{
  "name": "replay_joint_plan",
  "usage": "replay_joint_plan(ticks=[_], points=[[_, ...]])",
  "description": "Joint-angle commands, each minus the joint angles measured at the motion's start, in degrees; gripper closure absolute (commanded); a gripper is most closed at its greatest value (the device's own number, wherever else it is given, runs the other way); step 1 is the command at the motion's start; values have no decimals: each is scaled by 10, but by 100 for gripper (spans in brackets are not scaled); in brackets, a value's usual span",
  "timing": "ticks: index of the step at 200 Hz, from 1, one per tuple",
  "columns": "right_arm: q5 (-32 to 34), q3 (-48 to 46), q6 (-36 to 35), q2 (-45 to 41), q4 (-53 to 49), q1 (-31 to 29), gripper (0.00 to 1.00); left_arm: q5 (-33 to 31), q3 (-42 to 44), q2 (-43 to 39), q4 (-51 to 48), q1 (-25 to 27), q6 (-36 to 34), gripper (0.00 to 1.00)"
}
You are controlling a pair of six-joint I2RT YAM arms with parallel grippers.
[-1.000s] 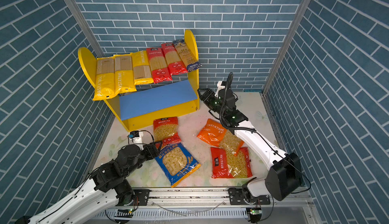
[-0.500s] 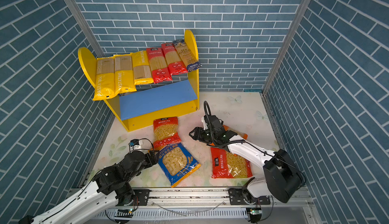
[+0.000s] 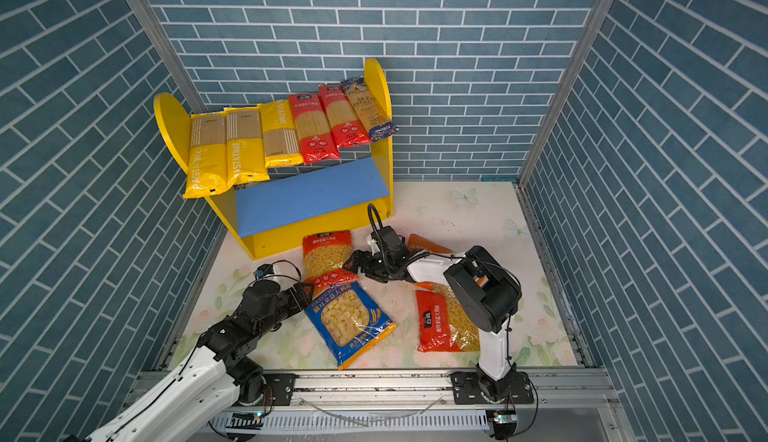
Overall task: Place and organize the pasta boxes and bags onto the shelf
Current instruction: 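Move the right gripper down to the red fusilli bag and grasp its top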
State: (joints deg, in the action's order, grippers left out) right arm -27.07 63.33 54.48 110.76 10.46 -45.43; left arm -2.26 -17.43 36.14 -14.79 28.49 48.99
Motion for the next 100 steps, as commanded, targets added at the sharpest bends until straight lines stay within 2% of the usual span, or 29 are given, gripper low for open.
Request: replay_joint_plan(ticks=[1, 74, 100], points=[[-23, 56, 22, 38, 25, -3, 10, 32, 17, 22, 45, -11, -12, 22], [-58, 126, 61, 112, 71, -13, 27, 33, 16, 7, 32, -14, -8, 23], [-81, 119, 88, 116, 134, -12, 44, 32, 5, -22, 3, -17, -10, 23]])
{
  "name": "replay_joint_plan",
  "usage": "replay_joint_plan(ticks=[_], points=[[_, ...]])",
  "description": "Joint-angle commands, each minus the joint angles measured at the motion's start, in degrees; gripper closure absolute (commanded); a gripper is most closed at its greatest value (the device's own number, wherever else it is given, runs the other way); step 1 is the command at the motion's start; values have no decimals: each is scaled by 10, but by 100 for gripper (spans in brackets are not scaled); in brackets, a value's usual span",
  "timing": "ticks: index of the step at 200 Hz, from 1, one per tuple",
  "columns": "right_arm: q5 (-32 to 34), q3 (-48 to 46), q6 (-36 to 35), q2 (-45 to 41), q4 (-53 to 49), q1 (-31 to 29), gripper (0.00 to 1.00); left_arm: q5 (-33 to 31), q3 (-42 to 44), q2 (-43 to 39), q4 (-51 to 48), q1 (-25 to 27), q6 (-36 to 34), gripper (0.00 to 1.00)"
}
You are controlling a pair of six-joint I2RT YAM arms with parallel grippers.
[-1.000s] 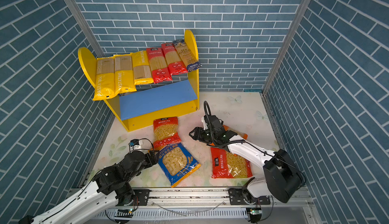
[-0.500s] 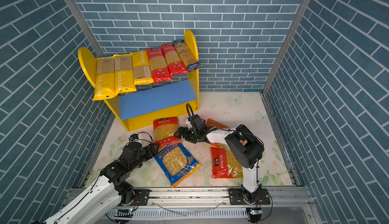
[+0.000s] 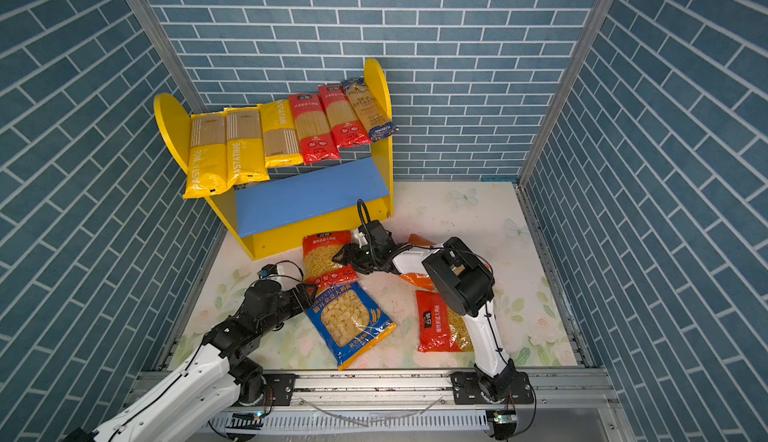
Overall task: Place and organize the pasta boxes and bags onto the shelf
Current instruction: 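Move the right gripper down to the red fusilli bag and grasp its top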
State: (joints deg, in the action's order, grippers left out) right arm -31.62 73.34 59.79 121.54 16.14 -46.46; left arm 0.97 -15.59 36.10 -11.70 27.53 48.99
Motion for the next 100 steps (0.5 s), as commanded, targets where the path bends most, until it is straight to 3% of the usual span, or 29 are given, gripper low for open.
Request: replay_joint_plan(ticks=[1, 43, 100], points=[[-36, 19, 37, 8, 81, -2, 44, 0, -14, -23, -30, -7, -10, 23], [-48, 7, 71, -22, 140, -2, 79, -33, -62, -78, -127, -9, -32, 22], [-64, -63, 131, -99, 220, -4, 97, -44, -110, -95, -167, -9, -45, 22]])
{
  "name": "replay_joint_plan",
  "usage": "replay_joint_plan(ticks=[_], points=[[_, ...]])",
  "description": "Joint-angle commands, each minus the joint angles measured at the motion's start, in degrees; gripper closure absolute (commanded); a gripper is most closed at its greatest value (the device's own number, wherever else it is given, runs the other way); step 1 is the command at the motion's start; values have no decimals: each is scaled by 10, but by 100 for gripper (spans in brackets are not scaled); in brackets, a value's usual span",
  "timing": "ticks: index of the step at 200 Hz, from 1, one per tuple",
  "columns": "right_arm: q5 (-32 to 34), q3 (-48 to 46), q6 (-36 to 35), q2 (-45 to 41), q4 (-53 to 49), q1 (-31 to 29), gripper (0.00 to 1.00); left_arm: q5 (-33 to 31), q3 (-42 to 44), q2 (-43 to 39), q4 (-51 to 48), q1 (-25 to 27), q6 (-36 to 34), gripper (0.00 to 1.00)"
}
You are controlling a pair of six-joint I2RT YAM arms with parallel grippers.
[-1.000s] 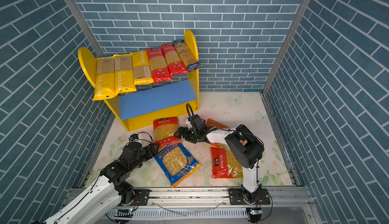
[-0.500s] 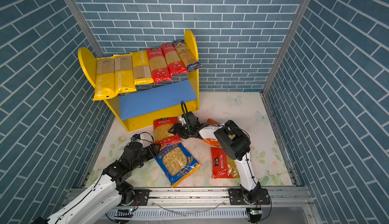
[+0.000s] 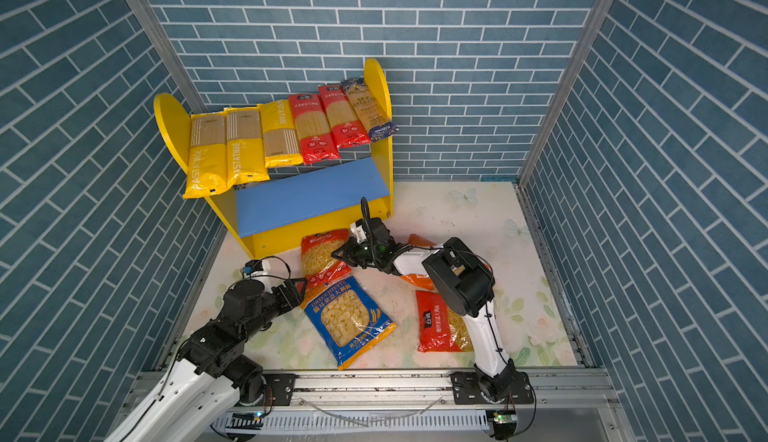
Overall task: Place and organize the pasta boxes and bags onto the shelf
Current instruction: 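Move the right gripper down to the red fusilli bag and grasp its top, then lift the red fusilli bag with the right gripper toward the blue shelf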
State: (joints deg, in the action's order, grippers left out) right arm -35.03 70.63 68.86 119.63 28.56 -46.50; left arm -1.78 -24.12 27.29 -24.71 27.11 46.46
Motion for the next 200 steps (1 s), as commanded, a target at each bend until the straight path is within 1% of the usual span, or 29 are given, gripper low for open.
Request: replay_joint_plan(ticks=[1, 22, 34, 43, 63, 76, 90, 99, 111, 117, 127, 142, 163, 180, 189, 200], points=[[-30, -39, 40, -82, 96, -5, 97, -16, -25, -7, -37, -5, -20, 22], [-38, -109, 47, -132, 119, -5, 99, -19, -28, -6, -39, -5, -21, 22], [-42, -170, 63, -162, 149, -7, 100, -9, -24, -4, -37, -5, -18, 22], [-42, -219, 79, -184, 173, -7, 99, 8, -22, -4, -28, -6, -15, 22], [-35, -316, 111, -222, 206, -7, 98, 69, -25, 4, 11, -5, -6, 22], [-41, -362, 117, -229, 205, -7, 94, 107, -26, 22, 33, -4, 2, 22], [-36, -392, 114, -229, 196, -4, 87, 123, -18, 43, 50, 5, 2, 22], [-31, -401, 112, -226, 187, 0, 81, 121, -7, 59, 59, 15, 2, 22], [-22, -406, 112, -223, 176, 7, 68, 124, 5, 83, 78, 29, -2, 21], [-17, -407, 111, -224, 171, 9, 63, 123, 10, 89, 83, 34, -6, 20], [-8, -407, 107, -230, 158, 13, 55, 123, 14, 121, 93, 39, -13, 20], [3, -400, 92, -244, 119, 19, 46, 126, 18, 142, 116, 39, -20, 19], [8, -380, 66, -255, 70, 26, 39, 136, 26, 171, 157, 39, -20, 19], [16, -358, 47, -251, 37, 33, 38, 145, 24, 199, 171, 37, -33, 19], [18, -345, 40, -245, 30, 35, 38, 154, 15, 210, 160, 25, -53, 19], [21, -327, 36, -235, 21, 33, 38, 173, -7, 224, 126, -7, -86, 18]])
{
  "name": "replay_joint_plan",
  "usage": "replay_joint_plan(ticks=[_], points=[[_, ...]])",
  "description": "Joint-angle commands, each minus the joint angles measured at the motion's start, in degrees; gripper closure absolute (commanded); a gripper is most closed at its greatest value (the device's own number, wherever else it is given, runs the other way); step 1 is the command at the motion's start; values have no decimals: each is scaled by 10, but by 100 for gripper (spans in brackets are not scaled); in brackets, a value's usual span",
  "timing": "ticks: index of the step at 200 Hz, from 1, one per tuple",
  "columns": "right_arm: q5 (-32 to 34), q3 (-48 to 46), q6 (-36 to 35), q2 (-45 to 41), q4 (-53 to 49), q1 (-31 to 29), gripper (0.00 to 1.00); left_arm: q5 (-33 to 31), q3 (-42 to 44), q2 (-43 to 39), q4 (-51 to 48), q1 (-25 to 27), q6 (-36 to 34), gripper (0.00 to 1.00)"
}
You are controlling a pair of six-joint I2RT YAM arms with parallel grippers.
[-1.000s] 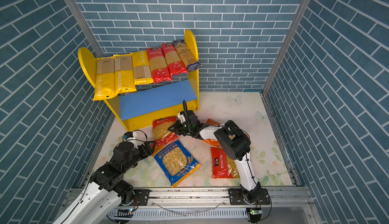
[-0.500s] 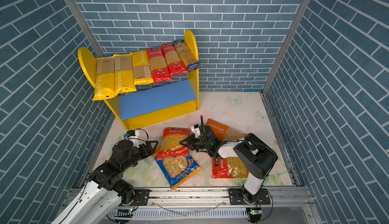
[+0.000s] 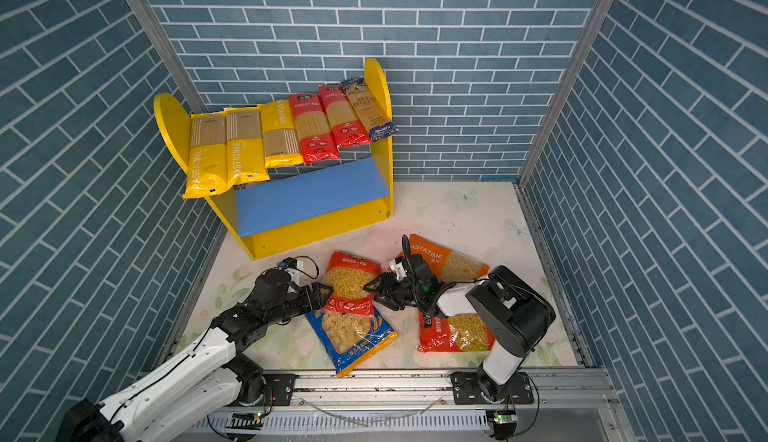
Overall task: Place and organize the pasta boxes and bags onto the shelf
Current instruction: 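Lift the red fusilli bag with the right gripper toward the blue shelf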
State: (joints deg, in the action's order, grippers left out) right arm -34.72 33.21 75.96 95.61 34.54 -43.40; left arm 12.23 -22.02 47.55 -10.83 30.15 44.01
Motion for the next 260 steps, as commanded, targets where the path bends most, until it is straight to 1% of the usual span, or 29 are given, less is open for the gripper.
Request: replay_joint_plan(ticks=[1, 12, 22, 36, 50, 60, 83, 100, 112, 127, 139, 154, 186, 200, 215, 233, 252, 260], points=[[19, 48, -35, 6, -40, 2, 38, 34, -30, 23, -17, -40, -65, 18], [23, 57, -35, 15, -42, 0, 38, 57, -61, 43, -53, -70, -102, 18], [28, 66, -35, 20, -45, -4, 38, 65, -78, 65, -62, -77, -115, 17], [38, 87, -47, 24, -69, -12, 38, 95, -74, 105, -19, -77, -107, 18], [48, 110, -63, 29, -102, -24, 40, 117, -61, 151, 34, -75, -86, 22], [58, 127, -76, 32, -133, -31, 41, 129, -51, 169, 69, -73, -75, 24], [103, 153, -114, 29, -206, -41, 50, 134, -51, 180, 102, -70, -65, 33], [114, 156, -131, 28, -214, -42, 61, 134, -54, 175, 107, -69, -62, 46], [108, 158, -135, 33, -205, -42, 69, 134, -52, 165, 108, -69, -57, 55], [100, 155, -135, 34, -175, -46, 77, 131, -45, 140, 112, -69, -48, 62], [106, 153, -140, 26, -156, -50, 84, 122, -38, 112, 107, -69, -45, 64], [116, 154, -151, 13, -135, -56, 88, 109, -32, 78, 91, -69, -49, 68], [122, 178, -193, -1, -109, -65, 93, 94, -17, 13, 72, -69, -45, 72], [116, 173, -205, -3, -49, -67, 95, 90, -3, -20, 75, -69, -37, 75], [110, 169, -215, -4, 10, -66, 100, 85, 9, -51, 71, -69, -29, 79], [94, 175, -234, -11, 57, -67, 100, 79, 14, -82, 57, -70, -23, 83], [85, 183, -253, -18, 85, -66, 100, 73, 11, -107, 39, -70, -22, 89], [81, 190, -261, -19, 97, -67, 100, 68, 8, -135, 33, -70, -22, 90]])
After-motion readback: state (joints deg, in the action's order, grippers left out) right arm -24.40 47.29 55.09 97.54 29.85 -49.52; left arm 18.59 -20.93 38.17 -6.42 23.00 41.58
